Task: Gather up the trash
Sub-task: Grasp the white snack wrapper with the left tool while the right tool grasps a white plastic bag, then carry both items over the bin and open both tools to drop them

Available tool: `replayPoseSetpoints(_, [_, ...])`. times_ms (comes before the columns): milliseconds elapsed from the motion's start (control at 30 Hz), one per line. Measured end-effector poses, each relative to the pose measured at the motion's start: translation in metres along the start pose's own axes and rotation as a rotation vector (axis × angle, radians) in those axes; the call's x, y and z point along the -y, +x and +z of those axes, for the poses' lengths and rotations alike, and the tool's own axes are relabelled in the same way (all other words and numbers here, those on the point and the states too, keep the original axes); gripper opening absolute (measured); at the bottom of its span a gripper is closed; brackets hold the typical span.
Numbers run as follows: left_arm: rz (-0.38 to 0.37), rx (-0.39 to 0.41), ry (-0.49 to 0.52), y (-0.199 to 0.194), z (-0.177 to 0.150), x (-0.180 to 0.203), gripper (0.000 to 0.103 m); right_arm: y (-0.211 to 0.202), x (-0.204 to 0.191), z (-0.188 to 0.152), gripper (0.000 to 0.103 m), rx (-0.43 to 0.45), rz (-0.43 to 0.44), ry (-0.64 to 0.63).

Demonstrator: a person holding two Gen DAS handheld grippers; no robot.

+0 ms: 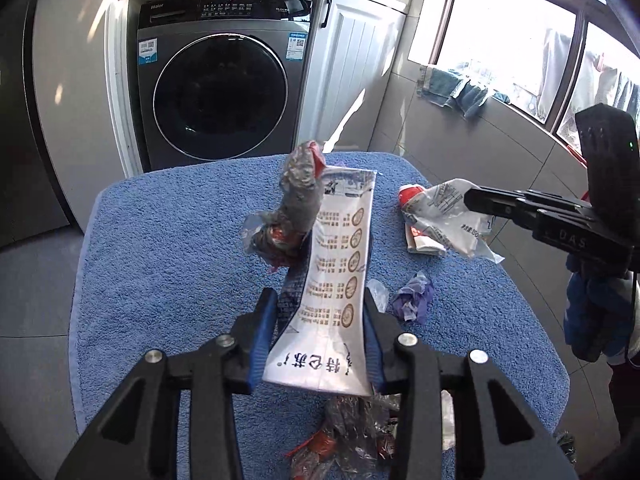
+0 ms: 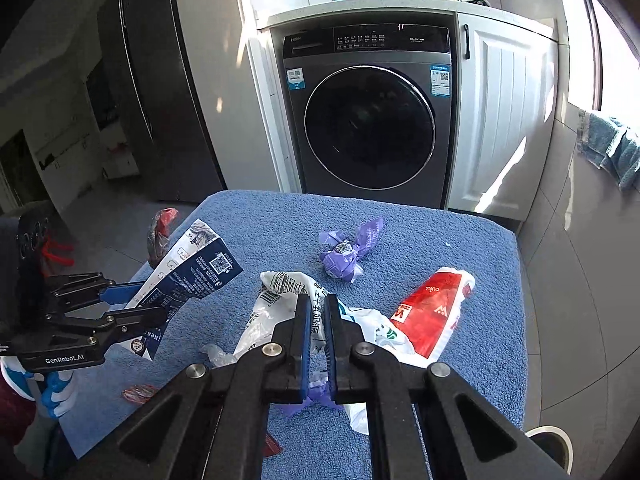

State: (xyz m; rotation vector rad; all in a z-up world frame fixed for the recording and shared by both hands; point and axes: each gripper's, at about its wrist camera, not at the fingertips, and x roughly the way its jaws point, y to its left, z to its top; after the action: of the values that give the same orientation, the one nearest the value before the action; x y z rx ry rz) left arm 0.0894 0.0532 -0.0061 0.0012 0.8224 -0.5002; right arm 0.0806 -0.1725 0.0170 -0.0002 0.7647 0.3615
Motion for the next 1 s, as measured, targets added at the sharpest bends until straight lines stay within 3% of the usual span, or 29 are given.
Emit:
replayPoseSetpoints(233, [-0.287, -0.058, -0.246, 0.008, 0.0, -0.001, 0.037, -0.03, 0.017, -0.01, 0.007, 0.035, -0.031, 0.024])
replayPoseSetpoints(500, [-0.199, -0.063, -0.095, 0.02, 0.017, 0.063, 0.037, -0.063, 0.053, -0.023, 0.007, 0.072, -0.098, 0.079])
replayPoseSetpoints(700, [-0.24, -0.088, 0.009, 0.043, 0.036, 0.132, 0.038, -0.104, 0.102, -0.05, 0.007, 0.085, -0.204, 0.153])
replayPoseSetpoints(1000, [-0.317, -0.188, 0.148, 0.101, 0.039, 0.254, 0.038, -0.154, 0.199, -0.122, 0.007, 0.044, -0.385, 0.334])
